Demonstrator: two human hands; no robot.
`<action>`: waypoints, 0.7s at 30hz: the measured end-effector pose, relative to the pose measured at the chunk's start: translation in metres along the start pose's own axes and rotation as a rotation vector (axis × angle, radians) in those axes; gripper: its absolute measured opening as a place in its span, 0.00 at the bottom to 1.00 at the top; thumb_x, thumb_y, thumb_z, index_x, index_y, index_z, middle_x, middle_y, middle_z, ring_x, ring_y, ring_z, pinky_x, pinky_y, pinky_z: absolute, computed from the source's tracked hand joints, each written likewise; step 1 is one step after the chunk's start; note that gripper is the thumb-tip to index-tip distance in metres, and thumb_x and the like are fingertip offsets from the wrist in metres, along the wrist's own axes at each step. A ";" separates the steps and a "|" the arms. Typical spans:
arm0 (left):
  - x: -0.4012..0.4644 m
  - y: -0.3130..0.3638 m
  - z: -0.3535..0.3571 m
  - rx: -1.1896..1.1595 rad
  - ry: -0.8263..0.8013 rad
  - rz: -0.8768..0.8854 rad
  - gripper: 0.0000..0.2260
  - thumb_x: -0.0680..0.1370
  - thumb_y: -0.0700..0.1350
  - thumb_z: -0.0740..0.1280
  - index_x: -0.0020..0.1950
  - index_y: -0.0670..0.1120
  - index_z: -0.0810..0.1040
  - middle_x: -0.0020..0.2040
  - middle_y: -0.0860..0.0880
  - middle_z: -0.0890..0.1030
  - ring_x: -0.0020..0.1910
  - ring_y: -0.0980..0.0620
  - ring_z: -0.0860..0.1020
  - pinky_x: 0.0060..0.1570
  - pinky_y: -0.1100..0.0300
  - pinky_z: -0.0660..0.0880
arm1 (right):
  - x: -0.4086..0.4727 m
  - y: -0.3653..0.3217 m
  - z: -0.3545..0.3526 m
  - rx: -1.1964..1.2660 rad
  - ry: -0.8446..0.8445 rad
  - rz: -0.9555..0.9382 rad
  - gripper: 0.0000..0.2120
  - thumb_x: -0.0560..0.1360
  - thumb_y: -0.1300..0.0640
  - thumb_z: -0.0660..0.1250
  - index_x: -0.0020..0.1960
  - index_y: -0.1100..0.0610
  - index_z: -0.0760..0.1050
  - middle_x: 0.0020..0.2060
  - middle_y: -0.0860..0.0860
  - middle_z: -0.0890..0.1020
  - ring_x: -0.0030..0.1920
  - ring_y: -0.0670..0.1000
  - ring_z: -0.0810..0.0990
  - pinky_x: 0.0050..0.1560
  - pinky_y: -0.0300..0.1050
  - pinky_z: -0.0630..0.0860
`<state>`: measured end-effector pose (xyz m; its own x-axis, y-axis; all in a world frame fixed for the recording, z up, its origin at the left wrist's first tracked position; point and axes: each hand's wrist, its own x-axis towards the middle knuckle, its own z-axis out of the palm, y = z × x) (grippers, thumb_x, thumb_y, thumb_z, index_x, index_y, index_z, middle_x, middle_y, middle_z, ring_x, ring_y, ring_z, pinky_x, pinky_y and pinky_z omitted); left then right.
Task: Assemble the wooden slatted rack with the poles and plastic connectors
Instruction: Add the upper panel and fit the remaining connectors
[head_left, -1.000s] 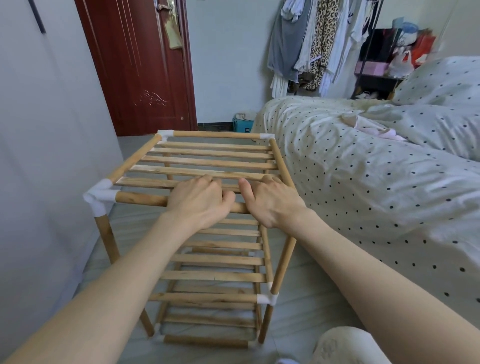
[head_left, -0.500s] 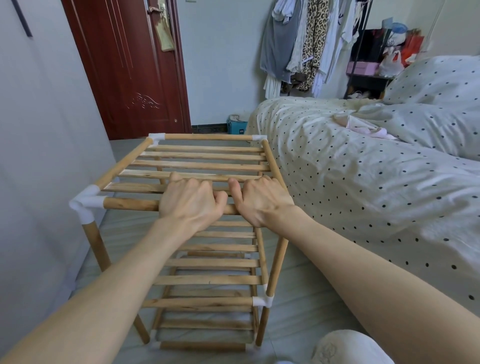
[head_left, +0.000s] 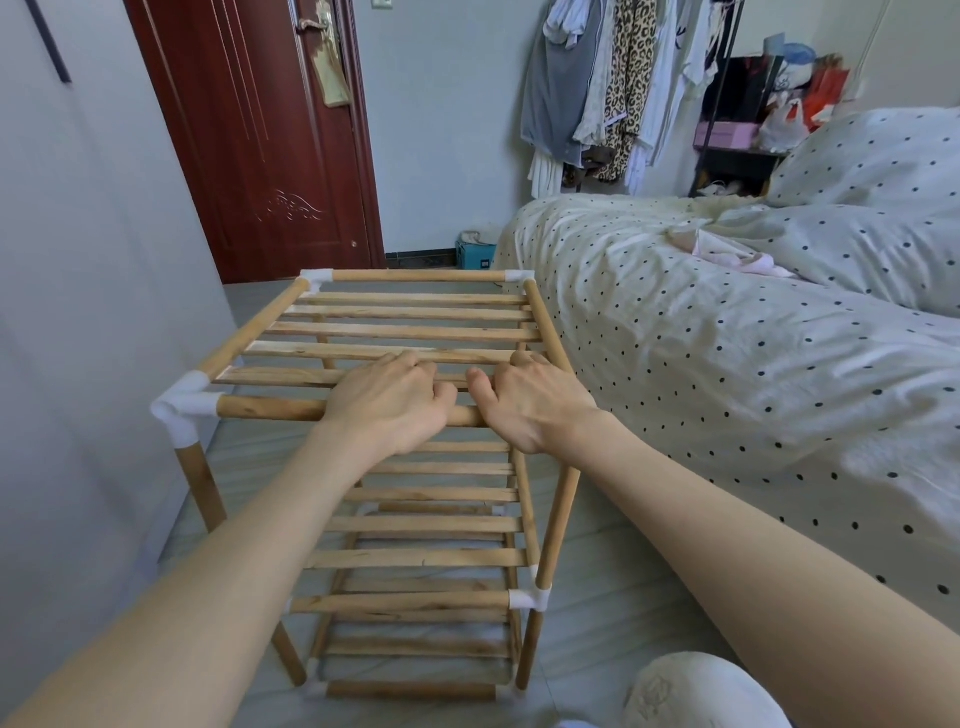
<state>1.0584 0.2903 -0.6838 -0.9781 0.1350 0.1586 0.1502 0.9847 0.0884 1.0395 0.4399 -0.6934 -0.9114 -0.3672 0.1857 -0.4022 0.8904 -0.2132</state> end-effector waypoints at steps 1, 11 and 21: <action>0.000 0.001 0.001 0.012 0.020 -0.003 0.22 0.81 0.51 0.47 0.71 0.45 0.68 0.70 0.47 0.68 0.66 0.49 0.68 0.59 0.54 0.66 | 0.001 0.001 0.000 0.005 0.000 -0.003 0.27 0.81 0.46 0.41 0.55 0.61 0.74 0.55 0.63 0.75 0.61 0.60 0.70 0.59 0.52 0.68; 0.000 0.003 0.002 0.054 0.136 -0.020 0.19 0.80 0.50 0.50 0.59 0.45 0.77 0.55 0.43 0.78 0.48 0.46 0.74 0.44 0.57 0.64 | 0.009 0.002 0.000 -0.018 0.058 -0.040 0.23 0.81 0.47 0.42 0.33 0.54 0.63 0.44 0.60 0.77 0.51 0.60 0.75 0.51 0.50 0.67; 0.002 0.005 0.007 0.090 0.175 -0.029 0.20 0.79 0.50 0.49 0.58 0.46 0.77 0.50 0.43 0.80 0.44 0.46 0.75 0.41 0.57 0.66 | 0.007 0.002 -0.003 0.023 0.086 -0.096 0.19 0.82 0.49 0.43 0.32 0.48 0.55 0.39 0.57 0.74 0.49 0.61 0.76 0.53 0.51 0.68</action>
<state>1.0558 0.2959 -0.6894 -0.9406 0.0930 0.3266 0.1014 0.9948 0.0087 1.0324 0.4396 -0.6900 -0.8582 -0.4248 0.2881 -0.4898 0.8455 -0.2126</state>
